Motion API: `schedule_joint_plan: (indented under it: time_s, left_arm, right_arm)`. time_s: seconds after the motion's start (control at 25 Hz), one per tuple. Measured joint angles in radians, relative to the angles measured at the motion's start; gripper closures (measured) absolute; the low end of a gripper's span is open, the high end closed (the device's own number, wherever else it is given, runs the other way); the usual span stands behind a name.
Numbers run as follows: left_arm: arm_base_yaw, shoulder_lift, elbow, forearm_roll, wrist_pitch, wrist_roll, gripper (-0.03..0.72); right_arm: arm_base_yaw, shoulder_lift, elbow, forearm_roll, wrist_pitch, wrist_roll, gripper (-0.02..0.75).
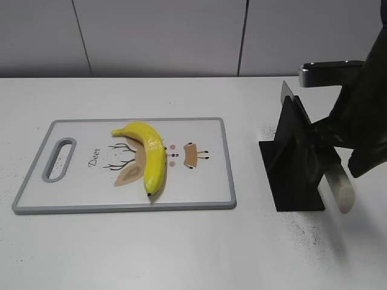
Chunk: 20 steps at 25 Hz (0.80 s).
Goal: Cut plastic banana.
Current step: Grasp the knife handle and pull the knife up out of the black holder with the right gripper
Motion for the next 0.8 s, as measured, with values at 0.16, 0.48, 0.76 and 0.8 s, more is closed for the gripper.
schedule_joint_plan:
  time_s: [0.16,0.48,0.76,0.8]
  left_arm:
    - [0.0,0.0,0.0,0.0,0.0,0.0,0.125]
    - [0.0,0.0,0.0,0.0,0.0,0.0,0.126]
    - [0.0,0.0,0.0,0.0,0.0,0.0,0.127]
    - [0.0,0.0,0.0,0.0,0.0,0.0,0.127]
  right_arm:
    - [0.0,0.051,0.0,0.016,-0.002,0.003,0.287]
    - [-0.001,0.069,0.0,0.054,0.0,0.021,0.574]
    - [-0.001,0.035,0.0,0.069,0.025,0.026,0.574]
    - [-0.001,0.016,0.0,0.071,0.027,0.027,0.574]
